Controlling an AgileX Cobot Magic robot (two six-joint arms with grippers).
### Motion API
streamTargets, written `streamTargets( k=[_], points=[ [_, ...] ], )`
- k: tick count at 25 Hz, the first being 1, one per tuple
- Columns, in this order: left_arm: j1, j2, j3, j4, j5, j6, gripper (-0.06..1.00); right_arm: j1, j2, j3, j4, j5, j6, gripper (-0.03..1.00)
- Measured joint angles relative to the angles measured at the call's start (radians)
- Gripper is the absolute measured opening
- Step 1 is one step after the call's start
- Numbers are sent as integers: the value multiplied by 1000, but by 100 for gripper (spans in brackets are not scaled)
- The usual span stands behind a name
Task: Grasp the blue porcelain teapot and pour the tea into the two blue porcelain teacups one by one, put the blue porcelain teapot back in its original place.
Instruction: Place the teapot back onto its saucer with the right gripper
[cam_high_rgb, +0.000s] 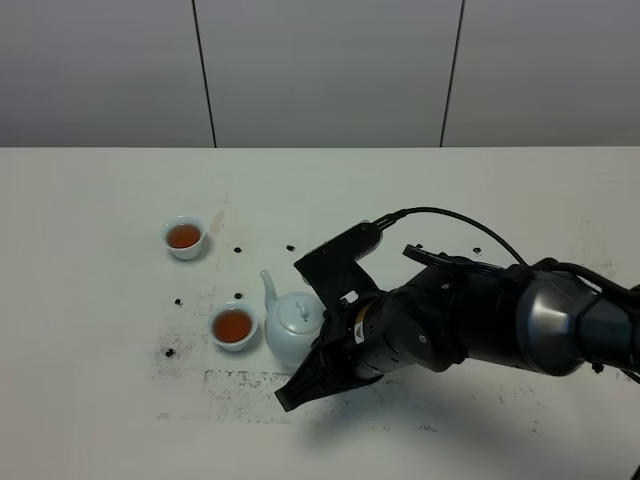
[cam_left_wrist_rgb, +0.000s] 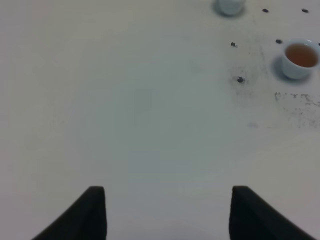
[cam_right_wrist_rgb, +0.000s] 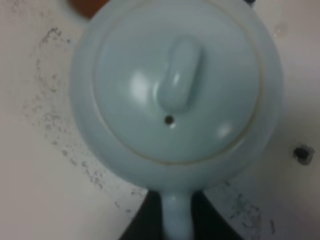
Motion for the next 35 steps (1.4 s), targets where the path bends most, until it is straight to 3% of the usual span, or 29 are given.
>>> streamTargets(
  k=[21,25,31,35],
  points=[
    [0,0,0,0,0,0,51,-23,48,1,-22,-57,8,4],
    [0,0,0,0,0,0,51,-44,-28,1,-76,19,8,4],
    [0,0,0,0,0,0,51,-111,-115,1,-151,219,27,4],
    [0,0,0,0,0,0,51,-139,-115,19,-154,222,35,4]
  ],
)
